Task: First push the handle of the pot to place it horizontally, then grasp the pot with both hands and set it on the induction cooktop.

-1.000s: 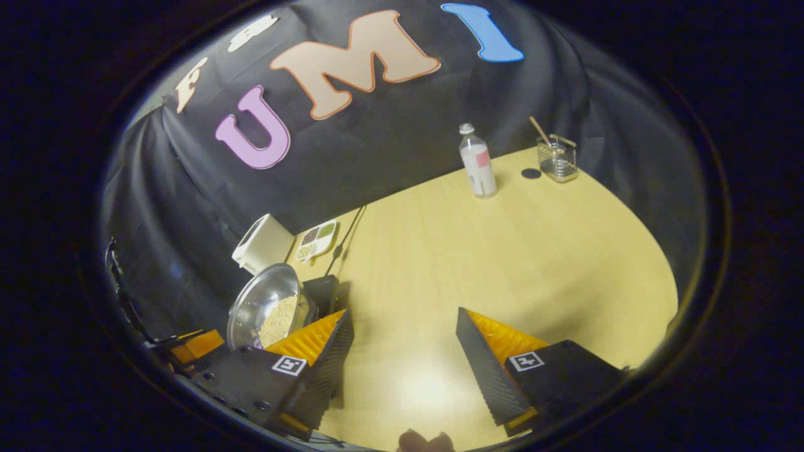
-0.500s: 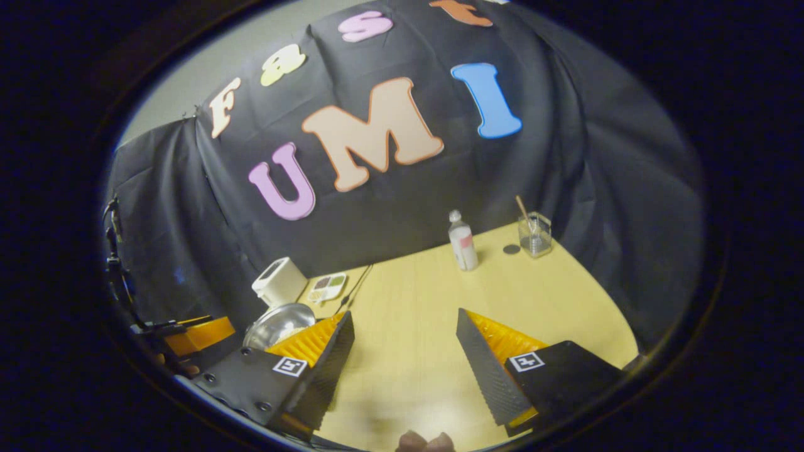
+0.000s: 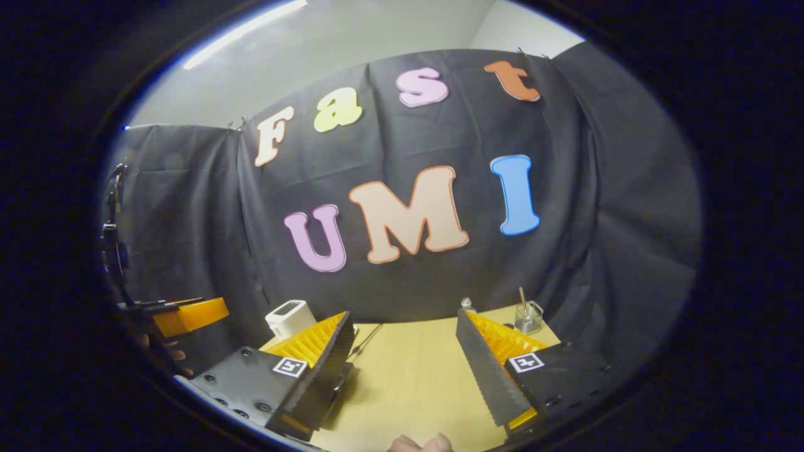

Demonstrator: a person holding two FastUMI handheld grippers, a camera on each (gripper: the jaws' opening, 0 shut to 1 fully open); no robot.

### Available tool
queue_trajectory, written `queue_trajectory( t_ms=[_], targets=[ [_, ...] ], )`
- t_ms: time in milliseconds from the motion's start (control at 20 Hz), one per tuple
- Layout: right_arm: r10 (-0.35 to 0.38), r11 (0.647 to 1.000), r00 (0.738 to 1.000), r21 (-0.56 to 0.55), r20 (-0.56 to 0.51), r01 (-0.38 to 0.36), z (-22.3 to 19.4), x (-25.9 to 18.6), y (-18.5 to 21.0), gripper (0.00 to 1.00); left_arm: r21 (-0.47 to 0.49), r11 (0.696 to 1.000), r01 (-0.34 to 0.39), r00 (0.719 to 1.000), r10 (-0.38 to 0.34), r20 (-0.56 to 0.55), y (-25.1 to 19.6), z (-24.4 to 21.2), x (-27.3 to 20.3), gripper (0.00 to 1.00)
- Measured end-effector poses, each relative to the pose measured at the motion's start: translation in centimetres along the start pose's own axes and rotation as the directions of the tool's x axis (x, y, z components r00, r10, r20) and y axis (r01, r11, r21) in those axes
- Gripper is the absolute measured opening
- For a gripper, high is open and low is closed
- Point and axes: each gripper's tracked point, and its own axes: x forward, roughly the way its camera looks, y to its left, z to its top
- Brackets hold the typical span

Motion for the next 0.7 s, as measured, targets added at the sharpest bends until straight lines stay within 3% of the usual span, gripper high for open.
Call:
queue_trajectory(
  t_ms=[50, 100, 150, 350, 450, 500, 550, 700],
  targets=[
    [-0.001, 1.000, 0.999, -0.030, 0.033, 0.002, 1.3, -0.5, 0.6, 0.93, -0.024, 1.000, 0.002, 1.000, -0.002, 0.015, 0.1, 0.8, -0.8, 0.87],
    [0.001, 0.999, 0.998, -0.054, 0.064, 0.003, 2.6, -1.1, 1.4, 1.00, -0.050, 0.999, 0.014, 0.999, -0.013, 0.034, 0.2, 1.8, -1.5, 0.87],
    [0.008, 0.997, 0.995, -0.076, 0.096, -0.001, 3.8, -1.9, 2.6, 0.93, -0.061, 0.998, 0.022, 0.999, -0.019, 0.048, 0.4, 2.7, -2.1, 0.87],
    [-0.008, 0.985, 0.981, -0.167, 0.194, 0.041, 6.6, -5.1, 4.2, 0.93, -0.018, 0.997, 0.072, 0.991, -0.070, 0.116, -0.2, 5.3, -3.9, 0.89],
    [-0.028, 0.981, 0.981, -0.182, 0.193, 0.063, 6.1, -6.8, 4.5, 0.93, 0.026, 0.993, 0.116, 0.984, -0.118, 0.134, -1.6, 5.4, -4.5, 0.86],
    [-0.036, 0.983, 0.983, -0.171, 0.179, 0.067, 5.7, -7.1, 4.4, 1.00, 0.035, 0.989, 0.141, 0.980, -0.144, 0.137, -2.4, 4.9, -4.8, 0.87],
    [-0.051, 0.983, 0.984, -0.166, 0.172, 0.080, 5.4, -7.5, 4.1, 0.94, 0.036, 0.986, 0.163, 0.976, -0.166, 0.142, -3.3, 4.8, -5.0, 0.86],
    [-0.099, 0.978, 0.981, -0.164, 0.165, 0.127, 5.6, -9.6, 2.8, 0.97, 0.036, 0.981, 0.190, 0.972, -0.193, 0.132, -4.0, 4.2, -6.0, 0.90]
  ],
)
